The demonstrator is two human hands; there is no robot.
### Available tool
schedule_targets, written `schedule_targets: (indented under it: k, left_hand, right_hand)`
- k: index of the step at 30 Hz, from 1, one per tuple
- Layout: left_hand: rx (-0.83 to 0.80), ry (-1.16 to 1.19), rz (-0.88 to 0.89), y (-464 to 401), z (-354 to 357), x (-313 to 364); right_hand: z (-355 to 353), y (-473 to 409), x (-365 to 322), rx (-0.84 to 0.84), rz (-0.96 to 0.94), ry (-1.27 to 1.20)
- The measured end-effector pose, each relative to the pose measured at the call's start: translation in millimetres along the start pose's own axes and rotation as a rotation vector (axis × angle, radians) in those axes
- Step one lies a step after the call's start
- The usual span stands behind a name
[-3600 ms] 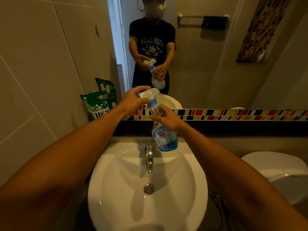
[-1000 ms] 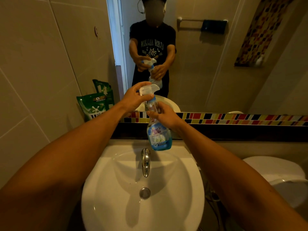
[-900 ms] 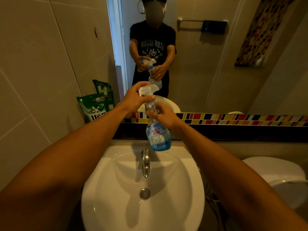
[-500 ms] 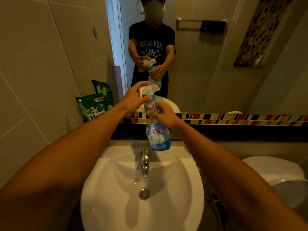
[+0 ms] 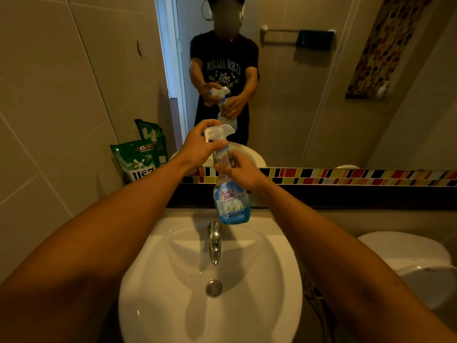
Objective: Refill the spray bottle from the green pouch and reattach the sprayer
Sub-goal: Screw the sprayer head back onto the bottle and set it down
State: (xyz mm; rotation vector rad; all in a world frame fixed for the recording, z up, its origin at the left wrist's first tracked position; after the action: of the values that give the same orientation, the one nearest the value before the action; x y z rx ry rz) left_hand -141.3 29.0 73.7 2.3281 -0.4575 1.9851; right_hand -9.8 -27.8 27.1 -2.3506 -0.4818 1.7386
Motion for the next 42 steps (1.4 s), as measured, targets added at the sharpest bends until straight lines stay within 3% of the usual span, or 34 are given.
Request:
schedule_targets:
  k: [7,15,23,28,33,42]
  left_hand:
    - [-0.088,-0.035,-0.049,-6.1,-2.5,-4.3]
    - [-0.030,-0.062,0.015,-3.6,-2.6,-2.7]
    - [-0.117,-0.010,-0.057,-13.1,-4.0,-11.0]
    - [-0.075,-0.005,-0.049,-8.8,1.4,-10.2]
    - [0.074,-0.050,0.036,-11.4,-1.9,-9.5]
    - [0.015,-0.030,0.011,-19.6,-10.0,-14.2]
  right_hand:
    - [0.3,-2.2,7.1,0.015,0.007,-0.032]
    - [1.8,-5.3,4.3,0.004,-0.006,-0.004]
    - [-2.7,-6.6,9.8,-0.005,0.010,-0.050]
    - [0.2,-8.7,14.3,0.001,0.015,-0.023]
    - [5.9,-14.3,11.5,-0.015,-0.006,-0.003]
    - [4.5,-19.5,17.5,-0.040,0.011,-0.012]
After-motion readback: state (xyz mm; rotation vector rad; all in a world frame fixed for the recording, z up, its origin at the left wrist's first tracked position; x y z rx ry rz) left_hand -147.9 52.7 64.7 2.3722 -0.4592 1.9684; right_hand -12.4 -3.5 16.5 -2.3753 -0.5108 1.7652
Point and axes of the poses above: each hand's wrist, its own y-axis away from the middle knuckle, its own z-axis out of the palm, x = y × z, the point moved 5 cm from there along -y, towards the middle knuckle, and after that the axes turned 12 degrees about -z, right-handed, at the moved point
